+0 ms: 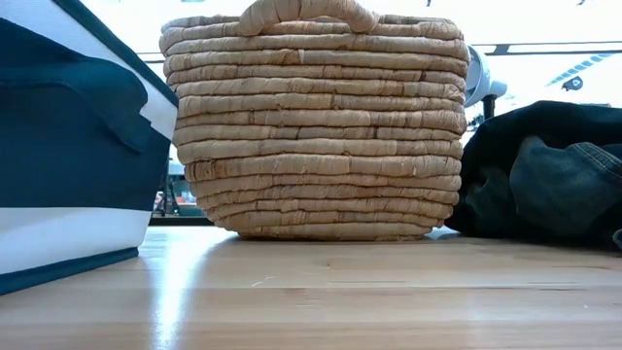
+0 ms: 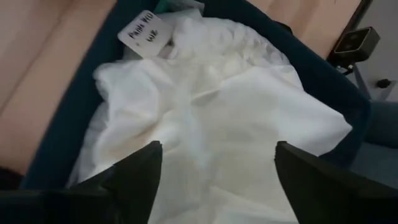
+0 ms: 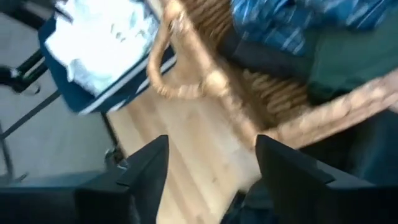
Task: Sort clothes
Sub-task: Put the white shorts into the blue laundry organizer, then put the dark blue pants into the brown basket
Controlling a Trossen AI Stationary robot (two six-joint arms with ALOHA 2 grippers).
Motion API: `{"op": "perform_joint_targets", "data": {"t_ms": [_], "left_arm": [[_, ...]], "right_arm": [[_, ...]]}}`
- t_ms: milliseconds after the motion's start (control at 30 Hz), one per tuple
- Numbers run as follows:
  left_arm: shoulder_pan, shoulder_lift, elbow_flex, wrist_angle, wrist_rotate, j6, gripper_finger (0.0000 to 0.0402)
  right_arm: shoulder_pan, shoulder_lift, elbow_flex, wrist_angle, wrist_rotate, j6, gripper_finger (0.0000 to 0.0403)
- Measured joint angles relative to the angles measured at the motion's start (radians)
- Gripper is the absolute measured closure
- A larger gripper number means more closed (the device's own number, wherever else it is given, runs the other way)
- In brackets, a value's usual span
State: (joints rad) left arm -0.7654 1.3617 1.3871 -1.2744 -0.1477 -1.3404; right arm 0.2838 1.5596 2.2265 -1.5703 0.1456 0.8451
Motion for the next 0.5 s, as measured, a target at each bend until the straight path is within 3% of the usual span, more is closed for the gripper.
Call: {"op": "perform_joint_targets", "data": {"t_ms": [233,500], "left_arm": [[0.000,0.012,0.082,-0.033,-0.028,0.080,0.0082],[0.000,0.012,0.189,-0.066,-0.089,0.113,0.0080]], "right_arm": [[0.052,-0.086,-0.166,-0.001,-0.015,0.022,0.0134],[0.052,-0.275,-0.474,-0.002,-0.013,0.188,0.0135]]}}
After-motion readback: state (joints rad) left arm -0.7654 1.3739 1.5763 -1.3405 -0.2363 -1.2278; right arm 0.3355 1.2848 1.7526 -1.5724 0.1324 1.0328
